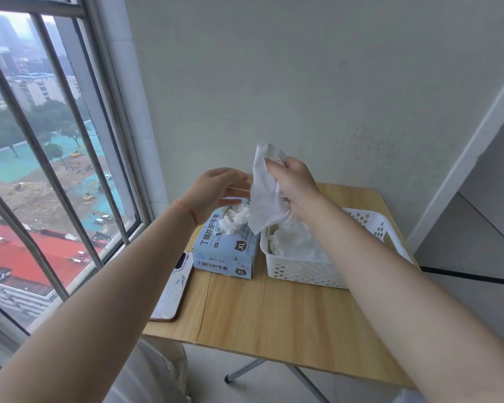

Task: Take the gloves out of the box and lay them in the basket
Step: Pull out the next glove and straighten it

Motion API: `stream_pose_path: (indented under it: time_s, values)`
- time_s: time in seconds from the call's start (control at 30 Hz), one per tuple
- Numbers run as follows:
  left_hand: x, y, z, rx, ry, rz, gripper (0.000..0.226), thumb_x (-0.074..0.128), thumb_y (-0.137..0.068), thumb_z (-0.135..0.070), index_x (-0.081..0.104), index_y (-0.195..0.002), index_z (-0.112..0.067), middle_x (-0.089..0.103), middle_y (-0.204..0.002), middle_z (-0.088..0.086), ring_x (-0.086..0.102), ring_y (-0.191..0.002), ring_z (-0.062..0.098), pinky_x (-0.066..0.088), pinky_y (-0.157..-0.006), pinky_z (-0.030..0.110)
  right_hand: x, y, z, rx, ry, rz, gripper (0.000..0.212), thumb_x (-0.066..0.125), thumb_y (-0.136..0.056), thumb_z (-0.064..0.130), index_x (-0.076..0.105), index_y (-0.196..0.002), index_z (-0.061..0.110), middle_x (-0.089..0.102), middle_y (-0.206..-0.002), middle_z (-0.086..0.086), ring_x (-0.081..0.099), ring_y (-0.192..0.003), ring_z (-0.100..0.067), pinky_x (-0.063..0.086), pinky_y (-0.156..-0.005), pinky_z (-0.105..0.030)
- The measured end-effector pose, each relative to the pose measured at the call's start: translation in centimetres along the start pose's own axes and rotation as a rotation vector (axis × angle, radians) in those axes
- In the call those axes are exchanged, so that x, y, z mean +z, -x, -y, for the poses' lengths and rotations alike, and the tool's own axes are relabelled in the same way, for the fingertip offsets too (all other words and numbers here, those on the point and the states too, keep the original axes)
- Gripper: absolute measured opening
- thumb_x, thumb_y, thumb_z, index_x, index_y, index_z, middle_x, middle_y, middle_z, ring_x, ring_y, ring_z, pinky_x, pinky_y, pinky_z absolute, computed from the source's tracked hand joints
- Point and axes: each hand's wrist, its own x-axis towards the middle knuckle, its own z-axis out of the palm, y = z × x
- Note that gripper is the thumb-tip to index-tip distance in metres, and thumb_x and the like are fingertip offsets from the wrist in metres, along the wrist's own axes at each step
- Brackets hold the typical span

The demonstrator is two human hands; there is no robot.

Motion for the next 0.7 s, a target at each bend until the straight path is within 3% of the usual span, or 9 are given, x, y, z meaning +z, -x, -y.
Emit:
stream_pose_path:
  time_s: [0.07, 0.13, 0.2, 0.27, 0.33, 0.43, 0.5, 0.63, 0.7]
  values:
    - [0.3, 0.4, -0.1, -0.018, 0.011, 0.102, 0.032, 0.061, -0.095, -0.036, 0.070, -0.107, -0.008, 0.072, -0.098, 0.009, 0.070, -0.089, 0.022, 0.055, -0.093, 0.042, 0.1, 0.2, 0.1, 0.033, 0.004, 0.023, 0.035, 0.067, -0.078, 0.041, 0.069, -0.103, 0.016, 0.072, -0.098, -0.009, 0.070, -0.094, -0.028, 0.055, -0.086, -0.045]
    - [0.9, 0.7, -0.1, -0.007, -0.088, 0.139, 0.038, 0.065, -0.093, -0.033, 0.066, -0.112, 0.000, 0.071, -0.097, 0.009, 0.069, -0.083, 0.020, 0.059, -0.083, 0.036, 0.3, 0.5, 0.3, 0.092, 0.049, 0.039, 0.044, 0.066, -0.076, 0.046, 0.065, -0.107, 0.014, 0.070, -0.106, -0.014, 0.069, -0.095, -0.031, 0.056, -0.087, -0.049]
    - [1.4, 0.7, -0.1, 0.000, -0.092, 0.067, 0.029, 0.066, -0.093, -0.017, 0.062, -0.108, 0.007, 0.070, -0.091, 0.012, 0.070, -0.070, 0.018, 0.059, -0.067, 0.029, 0.6, 0.8, 0.4, 0.146, 0.048, 0.064, 0.052, 0.068, -0.075, 0.049, 0.060, -0.109, 0.010, 0.069, -0.108, -0.019, 0.070, -0.090, -0.033, 0.057, -0.080, -0.049]
    - [1.4, 0.7, -0.2, -0.010, 0.000, -0.065, 0.014, 0.064, -0.093, -0.009, 0.059, -0.103, 0.001, 0.065, -0.086, 0.014, 0.066, -0.058, 0.017, 0.058, -0.058, 0.027, 0.6, 1.2, 0.5, 0.191, 0.007, 0.114, 0.055, 0.071, -0.075, 0.053, 0.061, -0.100, 0.005, 0.071, -0.091, -0.022, 0.068, -0.069, -0.026, 0.057, -0.061, -0.034]
    - [0.8, 0.5, -0.2, -0.021, 0.092, -0.214, 0.011, 0.063, -0.093, -0.007, 0.056, -0.101, -0.004, 0.064, -0.086, 0.017, 0.067, -0.055, 0.017, 0.058, -0.055, 0.027, 0.2, 1.9, 0.6, 0.228, 0.037, 0.224, 0.034, 0.067, -0.087, 0.042, 0.062, -0.084, 0.008, 0.066, -0.065, -0.010, 0.059, -0.050, -0.018, 0.046, -0.049, -0.021]
    - [0.1, 0.5, 0.1, 0.000, 0.127, -0.343, 0.013, 0.063, -0.090, -0.007, 0.052, -0.096, -0.008, 0.067, -0.088, 0.019, 0.071, -0.064, 0.026, 0.061, -0.061, 0.032, -0.4, 2.5, 0.4, 0.280, 0.123, 0.271, 0.012, 0.070, -0.087, 0.015, 0.061, -0.081, 0.011, 0.062, -0.066, -0.003, 0.059, -0.059, -0.016, 0.048, -0.058, -0.026]
    - [0.0, 0.9, -0.1, -0.012, 0.129, -0.343, 0.011, 0.063, -0.089, -0.007, 0.053, -0.093, -0.007, 0.069, -0.087, 0.018, 0.072, -0.067, 0.028, 0.062, -0.064, 0.035, -0.3, 2.2, 0.4, 0.266, 0.148, 0.181, 0.014, 0.069, -0.084, 0.004, 0.059, -0.077, 0.010, 0.060, -0.069, -0.005, 0.059, -0.061, -0.016, 0.046, -0.059, -0.027]
    - [0.0, 1.8, -0.3, -0.110, -0.227, -0.303, 0.020, 0.062, -0.089, -0.024, 0.063, -0.080, -0.006, 0.065, -0.075, 0.007, 0.063, -0.056, 0.019, 0.053, -0.055, 0.026, -0.2, 1.6, 1.4, 0.154, 0.087, 0.010, 0.014, 0.068, -0.078, -0.001, 0.063, -0.077, 0.012, 0.060, -0.071, -0.006, 0.057, -0.062, -0.016, 0.047, -0.059, -0.023]
    - [0.0, 1.9, -0.3, -0.083, -0.444, -0.400, 0.024, 0.060, -0.085, -0.031, 0.059, -0.074, -0.010, 0.055, -0.069, 0.003, 0.052, -0.059, 0.020, 0.043, -0.058, 0.026, -0.3, 1.8, 2.1, 0.099, 0.071, 0.019, 0.011, 0.068, -0.080, 0.001, 0.066, -0.079, 0.011, 0.061, -0.073, -0.005, 0.058, -0.065, -0.016, 0.049, -0.060, -0.023]
